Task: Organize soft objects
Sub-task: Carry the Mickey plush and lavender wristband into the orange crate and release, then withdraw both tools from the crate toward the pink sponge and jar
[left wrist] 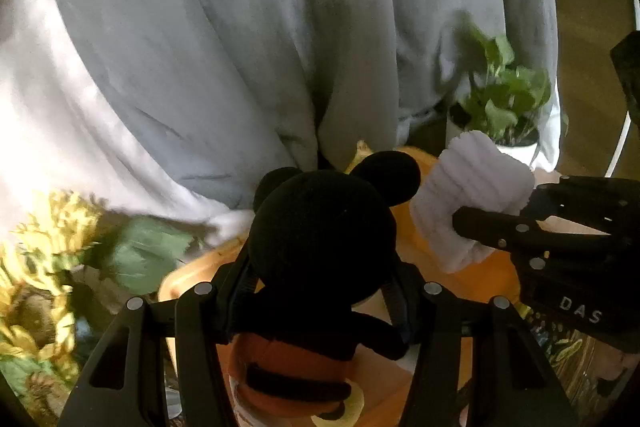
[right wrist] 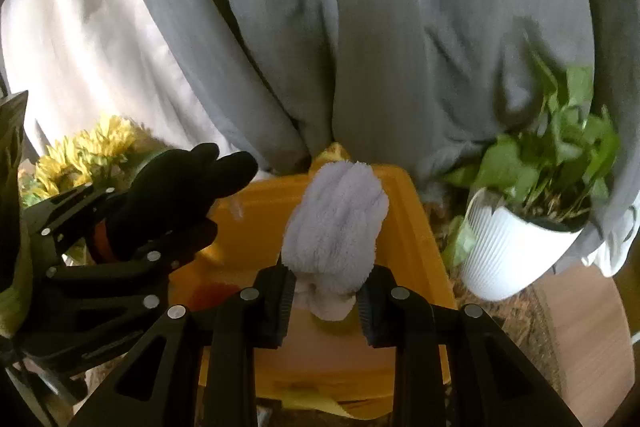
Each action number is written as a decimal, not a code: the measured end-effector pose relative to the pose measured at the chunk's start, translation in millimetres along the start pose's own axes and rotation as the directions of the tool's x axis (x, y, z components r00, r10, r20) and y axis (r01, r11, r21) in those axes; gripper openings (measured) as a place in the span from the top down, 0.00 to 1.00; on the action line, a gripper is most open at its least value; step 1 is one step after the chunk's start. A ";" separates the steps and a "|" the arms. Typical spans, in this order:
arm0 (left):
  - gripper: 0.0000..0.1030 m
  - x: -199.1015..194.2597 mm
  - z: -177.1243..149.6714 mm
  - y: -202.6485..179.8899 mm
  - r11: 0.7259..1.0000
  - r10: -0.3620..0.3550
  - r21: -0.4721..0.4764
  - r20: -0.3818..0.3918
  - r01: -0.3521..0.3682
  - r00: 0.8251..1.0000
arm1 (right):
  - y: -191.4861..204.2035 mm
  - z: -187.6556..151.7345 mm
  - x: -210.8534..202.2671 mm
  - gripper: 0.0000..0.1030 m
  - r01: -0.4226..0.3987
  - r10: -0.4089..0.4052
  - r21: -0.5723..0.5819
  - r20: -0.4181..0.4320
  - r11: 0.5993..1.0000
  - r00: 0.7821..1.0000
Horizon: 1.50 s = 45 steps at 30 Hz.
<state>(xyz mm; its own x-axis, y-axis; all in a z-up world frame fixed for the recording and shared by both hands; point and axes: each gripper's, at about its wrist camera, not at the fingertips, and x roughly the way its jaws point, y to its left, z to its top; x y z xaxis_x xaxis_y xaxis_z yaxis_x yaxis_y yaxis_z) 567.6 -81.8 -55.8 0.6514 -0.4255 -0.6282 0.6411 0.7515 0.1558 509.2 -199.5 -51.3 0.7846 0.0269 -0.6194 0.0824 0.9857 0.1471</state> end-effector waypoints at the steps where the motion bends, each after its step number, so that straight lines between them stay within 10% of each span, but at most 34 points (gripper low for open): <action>1: 0.45 5.0 -0.6 -0.4 1.000 -0.010 0.003 -0.015 0.010 1.000 | -1.5 -1.8 4.1 0.72 0.001 -0.001 0.000 -0.014 1.000 1.000; 21: 0.16 24.7 -7.9 1.1 1.000 0.005 0.004 -0.113 -0.005 0.994 | -18.1 -13.8 48.2 0.44 0.046 -0.036 0.047 -0.192 0.998 0.981; 45: 0.11 -91.1 -18.1 -20.7 0.963 0.212 -0.183 0.067 -0.197 0.975 | -14.5 -0.9 -43.7 0.37 0.094 -0.094 0.007 0.029 0.996 0.995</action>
<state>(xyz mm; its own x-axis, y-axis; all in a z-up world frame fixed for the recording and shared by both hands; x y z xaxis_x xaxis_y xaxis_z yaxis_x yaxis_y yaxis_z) 487.7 -49.4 -15.6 0.7982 -0.2894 -0.5283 0.4152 0.8998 0.1344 473.2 -214.8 -27.1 0.7910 -0.0706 -0.6077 0.1600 0.9826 0.0940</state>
